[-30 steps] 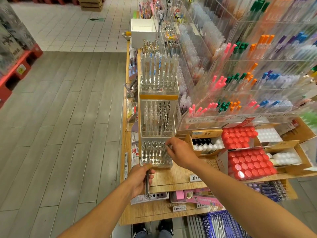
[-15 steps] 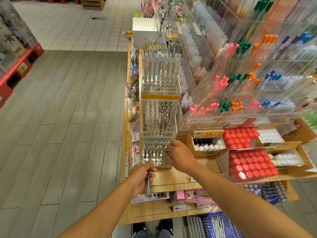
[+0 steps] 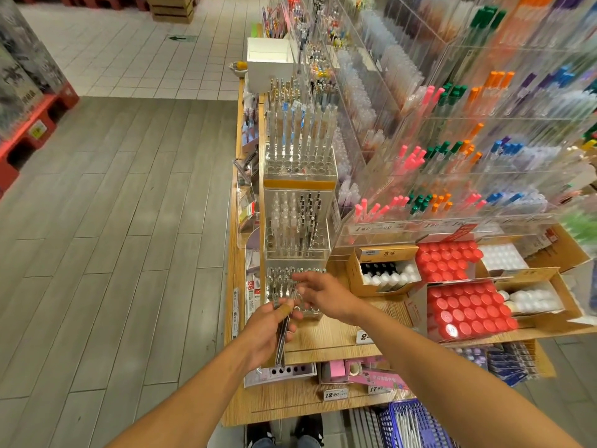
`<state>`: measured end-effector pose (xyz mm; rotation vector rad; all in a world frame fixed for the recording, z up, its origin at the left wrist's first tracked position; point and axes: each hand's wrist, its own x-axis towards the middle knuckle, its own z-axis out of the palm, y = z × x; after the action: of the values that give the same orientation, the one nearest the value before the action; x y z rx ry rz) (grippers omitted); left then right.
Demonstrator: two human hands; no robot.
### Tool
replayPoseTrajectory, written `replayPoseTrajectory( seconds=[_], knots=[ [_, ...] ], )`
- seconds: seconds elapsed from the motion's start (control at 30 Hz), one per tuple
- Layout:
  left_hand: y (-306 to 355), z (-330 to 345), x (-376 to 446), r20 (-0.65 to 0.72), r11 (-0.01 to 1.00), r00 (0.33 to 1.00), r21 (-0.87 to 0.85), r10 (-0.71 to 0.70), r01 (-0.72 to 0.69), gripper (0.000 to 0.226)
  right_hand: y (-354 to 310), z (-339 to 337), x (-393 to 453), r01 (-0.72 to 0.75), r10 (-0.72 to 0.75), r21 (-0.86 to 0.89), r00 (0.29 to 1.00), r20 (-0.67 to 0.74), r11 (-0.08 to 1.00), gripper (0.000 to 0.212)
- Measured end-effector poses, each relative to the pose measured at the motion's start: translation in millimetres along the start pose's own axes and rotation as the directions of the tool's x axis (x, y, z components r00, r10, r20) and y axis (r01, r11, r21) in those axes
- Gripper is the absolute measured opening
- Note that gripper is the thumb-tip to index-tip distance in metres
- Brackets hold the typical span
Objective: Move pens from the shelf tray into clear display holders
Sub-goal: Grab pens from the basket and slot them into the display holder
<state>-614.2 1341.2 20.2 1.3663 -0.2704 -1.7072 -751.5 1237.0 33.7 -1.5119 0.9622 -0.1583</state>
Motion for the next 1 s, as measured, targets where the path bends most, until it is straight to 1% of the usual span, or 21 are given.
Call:
replayPoseTrajectory(
  seconds=[0.07, 0.1, 0.17, 0.23, 0.3, 0.37, 0.4, 0.43, 0.5, 0.57, 0.67, 0.8, 0.9, 1.0],
  knots=[
    [0.5, 0.5, 0.1, 0.016, 1.0, 1.0, -0.002, 0.006, -0.006, 0.027, -1.4, 0.0, -2.7, -0.012, 0.01, 0.157, 1.0, 0.015, 0.987, 0.025],
    [1.0, 0.2, 0.2, 0.02, 1.0, 1.0, 0.002, 0.006, -0.006, 0.026, -2.0, -0.6, -3.5, -0.008, 0.004, 0.201, 1.0, 0.019, 0.98, 0.019],
    [1.7, -0.8, 1.2, 0.005, 1.0, 1.0, 0.009, 0.0, 0.0, 0.023, -3.9, -2.7, -5.2, 0.007, -0.008, 0.231, 1.0, 0.003, 0.973, 0.011],
    [0.6, -3.6, 4.8, -0.073, 1.0, 0.997, 0.023, -0.003, 0.005, 0.021, -8.2, -7.6, -6.4, 0.047, -0.033, 0.207, 0.997, -0.073, 0.977, 0.006],
    [-2.2, -9.3, 10.4, -0.202, 0.997, 0.979, 0.075, 0.005, 0.01, 0.02, -13.5, -14.2, -6.7, 0.112, -0.086, 0.115, 0.974, -0.208, 0.987, 0.002],
    [-6.4, -15.9, 15.2, -0.296, 0.994, 0.955, 0.105, 0.014, 0.018, 0.015, -17.7, -20.6, -7.1, 0.162, -0.17, -0.051, 0.93, -0.326, 0.985, 0.006],
    [-8.2, -18.4, 17.1, -0.316, 0.995, 0.949, 0.101, 0.017, 0.015, 0.011, -18.6, -23.3, -6.7, 0.178, -0.22, -0.148, 0.912, -0.346, 0.973, 0.008],
    [-9.7, -20.9, 18.7, -0.328, 0.995, 0.944, 0.094, 0.019, 0.012, 0.009, -19.0, -24.9, -6.4, 0.187, -0.266, -0.249, 0.902, -0.341, 0.95, 0.011],
    [-11.2, -24.2, 21.3, -0.345, 0.997, 0.938, 0.082, 0.022, 0.007, 0.012, -18.0, -24.1, -5.9, 0.187, -0.336, -0.438, 0.895, -0.294, 0.879, 0.013],
    [-11.9, -24.3, 23.6, -0.35, 0.997, 0.936, 0.08, 0.035, -0.008, 0.012, -16.0, -20.0, -4.7, 0.175, -0.354, -0.552, 0.905, -0.235, 0.815, 0.013],
    [-11.3, -21.3, 24.4, -0.344, 0.986, 0.935, 0.162, 0.088, -0.033, 0.014, -10.0, -12.7, -1.4, 0.156, -0.338, -0.64, 0.925, -0.172, 0.753, 0.015],
    [-8.9, -21.2, 24.8, -0.357, 0.967, 0.92, 0.24, 0.165, -0.081, 0.025, -6.7, -9.1, 1.2, 0.141, -0.33, -0.647, 0.927, -0.179, 0.75, 0.014],
    [-6.2, -20.4, 24.9, -0.363, 0.95, 0.9, 0.279, 0.242, -0.143, 0.026, -8.8, -9.2, 2.1, 0.138, -0.328, -0.649, 0.927, -0.181, 0.749, 0.015],
    [-4.9, -17.8, 24.5, -0.385, 0.923, 0.871, 0.344, 0.305, -0.171, 0.024, -5.8, -7.6, 2.8, 0.12, -0.302, -0.682, 0.941, -0.154, 0.722, 0.014]
  ],
)
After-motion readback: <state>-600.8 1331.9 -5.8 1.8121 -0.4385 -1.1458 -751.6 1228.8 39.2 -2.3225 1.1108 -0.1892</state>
